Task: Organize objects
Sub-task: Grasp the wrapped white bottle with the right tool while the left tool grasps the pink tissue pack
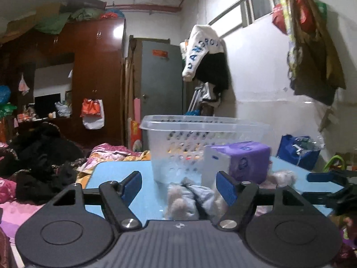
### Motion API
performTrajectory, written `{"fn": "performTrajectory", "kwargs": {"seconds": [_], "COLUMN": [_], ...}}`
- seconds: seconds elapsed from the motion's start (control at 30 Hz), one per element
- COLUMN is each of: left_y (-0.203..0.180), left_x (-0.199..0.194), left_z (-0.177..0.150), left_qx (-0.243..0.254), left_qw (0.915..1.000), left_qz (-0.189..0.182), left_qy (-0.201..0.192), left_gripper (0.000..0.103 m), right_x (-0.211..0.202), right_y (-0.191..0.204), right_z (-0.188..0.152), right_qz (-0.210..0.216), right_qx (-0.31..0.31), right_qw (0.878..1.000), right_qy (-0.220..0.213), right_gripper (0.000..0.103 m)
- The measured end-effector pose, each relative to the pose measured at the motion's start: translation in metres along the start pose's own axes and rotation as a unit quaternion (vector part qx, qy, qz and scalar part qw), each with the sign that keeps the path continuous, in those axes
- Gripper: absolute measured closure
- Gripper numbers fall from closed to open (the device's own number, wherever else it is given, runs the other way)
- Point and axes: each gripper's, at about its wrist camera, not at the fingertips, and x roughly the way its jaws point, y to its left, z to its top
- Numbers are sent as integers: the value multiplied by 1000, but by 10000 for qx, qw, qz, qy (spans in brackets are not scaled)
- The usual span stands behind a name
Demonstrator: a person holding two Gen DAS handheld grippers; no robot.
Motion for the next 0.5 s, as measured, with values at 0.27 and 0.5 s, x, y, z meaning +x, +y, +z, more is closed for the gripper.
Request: {"fn": "performTrajectory", "kwargs": {"seconds": [0.27,0.5], "left_y": [-51,-62], "left_x": [3,16], "left_z": [-17,-31], "left_qx": [725,767], "left_qw": [9962,9948], "left_qz": [-447,-554], "left_qy": [202,387], "left_gripper": [26,26], "right_x": [-2,13], "right_y": [-6,-13], "right_z": [-17,-7], "right_qz": [-96,-537], "right_qx": [176,299], "right_qw": [9998,9980], "right_qy": [38,151], "right_gripper": [0,0]}}
